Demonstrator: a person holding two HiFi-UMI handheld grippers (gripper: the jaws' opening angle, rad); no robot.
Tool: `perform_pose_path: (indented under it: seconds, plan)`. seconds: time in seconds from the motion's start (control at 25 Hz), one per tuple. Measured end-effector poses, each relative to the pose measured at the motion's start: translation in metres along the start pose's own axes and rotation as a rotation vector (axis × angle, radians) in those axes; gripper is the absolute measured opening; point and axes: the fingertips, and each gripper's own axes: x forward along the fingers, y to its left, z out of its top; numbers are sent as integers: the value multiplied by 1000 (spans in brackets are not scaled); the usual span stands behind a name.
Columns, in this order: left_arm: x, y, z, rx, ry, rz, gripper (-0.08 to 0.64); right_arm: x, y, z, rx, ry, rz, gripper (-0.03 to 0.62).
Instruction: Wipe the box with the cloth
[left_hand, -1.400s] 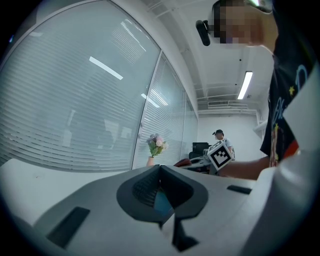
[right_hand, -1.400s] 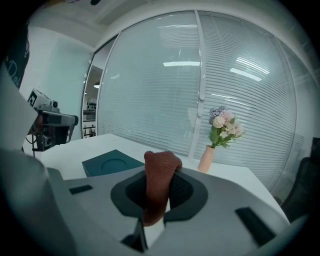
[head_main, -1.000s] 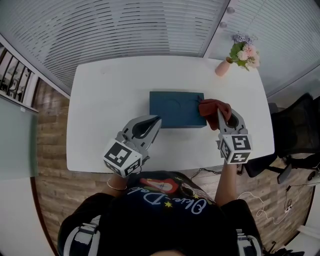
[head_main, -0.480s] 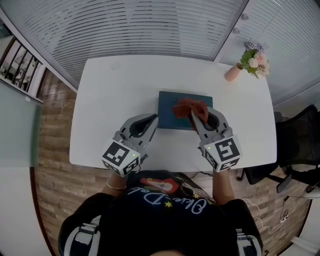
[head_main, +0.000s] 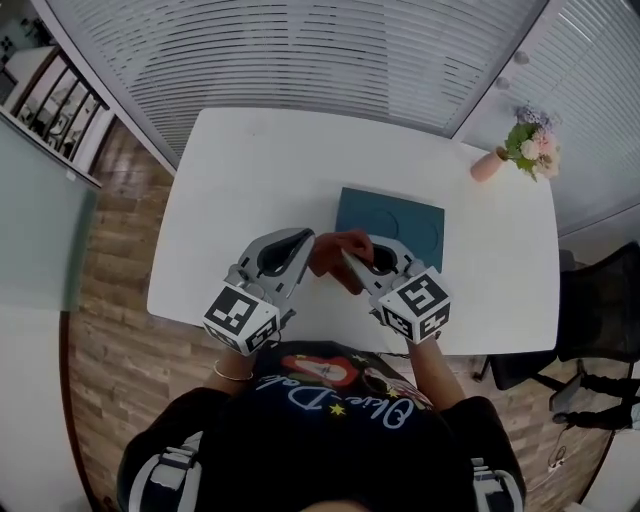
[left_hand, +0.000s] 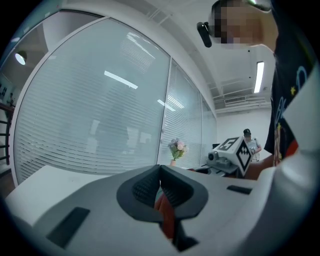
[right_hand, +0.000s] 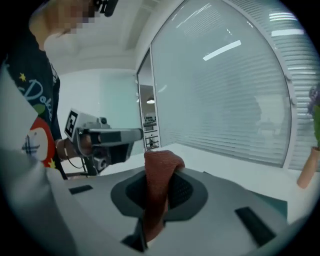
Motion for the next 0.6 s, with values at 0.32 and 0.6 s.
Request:
perform_pose_path:
  seconds: [0.32, 0.6]
  plan:
    - [1, 1, -2, -3, 8, -9, 3, 22, -25, -50, -207, 228, -130, 38]
    - [10, -3, -3, -5, 13, -42, 3, 15, -35, -68, -255, 280, -175, 38]
